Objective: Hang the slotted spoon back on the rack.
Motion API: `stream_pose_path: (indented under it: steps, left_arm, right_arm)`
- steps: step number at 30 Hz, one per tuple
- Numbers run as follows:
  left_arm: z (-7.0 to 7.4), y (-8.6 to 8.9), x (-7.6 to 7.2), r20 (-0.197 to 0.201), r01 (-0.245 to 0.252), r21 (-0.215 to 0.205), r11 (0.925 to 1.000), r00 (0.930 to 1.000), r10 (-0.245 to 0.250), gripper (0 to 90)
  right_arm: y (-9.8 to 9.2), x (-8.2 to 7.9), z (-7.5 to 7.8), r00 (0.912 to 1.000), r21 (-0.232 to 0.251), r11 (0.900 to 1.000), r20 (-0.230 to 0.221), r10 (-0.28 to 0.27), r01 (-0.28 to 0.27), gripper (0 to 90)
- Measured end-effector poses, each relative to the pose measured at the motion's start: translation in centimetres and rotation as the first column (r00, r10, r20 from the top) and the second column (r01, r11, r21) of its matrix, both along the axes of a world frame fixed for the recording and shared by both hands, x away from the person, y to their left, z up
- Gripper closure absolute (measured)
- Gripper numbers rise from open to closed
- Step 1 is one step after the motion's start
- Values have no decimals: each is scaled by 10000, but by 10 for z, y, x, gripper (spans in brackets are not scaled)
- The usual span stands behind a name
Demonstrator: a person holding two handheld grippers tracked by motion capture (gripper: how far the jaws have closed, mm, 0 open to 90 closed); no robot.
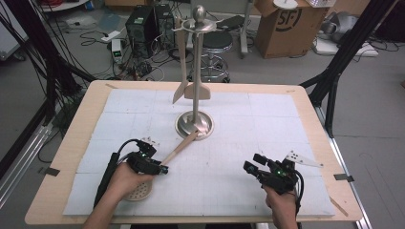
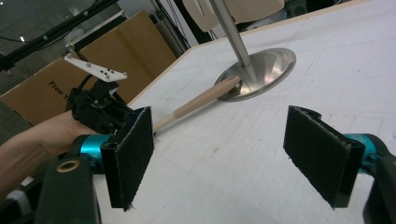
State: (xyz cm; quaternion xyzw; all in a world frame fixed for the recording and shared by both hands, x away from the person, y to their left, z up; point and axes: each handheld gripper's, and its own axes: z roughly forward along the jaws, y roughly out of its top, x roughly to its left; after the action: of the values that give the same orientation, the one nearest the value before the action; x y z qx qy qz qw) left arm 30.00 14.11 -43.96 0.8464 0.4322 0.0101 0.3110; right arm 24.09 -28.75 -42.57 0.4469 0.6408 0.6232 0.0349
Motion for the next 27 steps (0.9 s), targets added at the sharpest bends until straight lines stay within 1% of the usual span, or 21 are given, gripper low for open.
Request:
stream_pose_path:
  steps: [1, 2, 5, 9, 10, 12, 14, 16, 18, 19, 20, 21, 24, 25, 27]
  left_arm:
    - [-1, 1, -1, 96, -14, 9, 10000, 10000, 14, 703]
    - [-2, 3, -2, 171, -149, -129, 9998, 9997, 151, 718]
    - [-5, 7, -4, 337, -299, -429, 9986, 9989, 314, 757]
    - [-5, 7, -5, 448, -265, -380, 9989, 9986, 282, 768]
    - [-5, 7, -5, 440, -295, -400, 9988, 9985, 312, 772]
    - [-5, 9, -3, 319, -252, -575, 9980, 9991, 271, 777]
    - [-5, 12, -2, 279, -252, -701, 9972, 9992, 272, 780]
    - [-4, 13, -2, 350, -374, -751, 9965, 9986, 401, 783]
    - [-4, 16, -2, 357, -471, -1115, 9926, 9980, 514, 785]
    - [-4, 16, -1, 369, -473, -1220, 9914, 9980, 521, 785]
    - [-4, 16, -1, 461, -457, -1200, 9917, 9976, 516, 785]
    - [-3, 16, -2, 524, -458, -1242, 9912, 9972, 526, 785]
    - [-2, 18, -2, 527, -498, -1482, 9877, 9969, 582, 785]
    - [-1, 19, -2, 474, -481, -1558, 9866, 9973, 562, 786]
    - [1, 20, -3, 513, -543, -1738, 9833, 9966, 641, 786]
  right_arm:
    - [0, 0, 0, 10000, 41, 10000, -81, 5, -4, 239]
    - [1, 0, 0, 10000, 30, 10000, -83, 7, -7, 239]
    - [1, 0, -1, 10000, -27, 10000, -32, 22, -22, 243]
    - [3, 0, 0, 10000, -9, 10000, -59, 37, -37, 244]
    - [3, 0, 0, 10000, -16, 10000, -53, 28, -28, 245]
    - [3, 0, 0, 10000, 13, 10000, -87, 22, -22, 245]
    - [2, 0, 0, 9999, 19, 10000, -124, 19, -18, 245]
    - [1, 1, -1, 9999, 11, 10000, -116, -8, 8, 246]
    - [1, 1, -2, 10000, 4, 10000, -97, -13, 13, 246]
    - [0, 2, -2, 9999, 24, 10000, -130, -16, 16, 246]
    - [0, 1, -2, 9998, 85, 10000, -196, 3, -1, 246]
    - [0, 2, -2, 9999, 56, 10000, -123, -24, 25, 245]
    - [-1, 2, -2, 9999, 120, 9999, -111, 31, -30, 239]
    - [-1, 2, -2, 9999, 121, 9999, -153, 28, -26, 239]
    - [-1, 2, -3, 9998, 133, 9999, -174, 25, -23, 239]
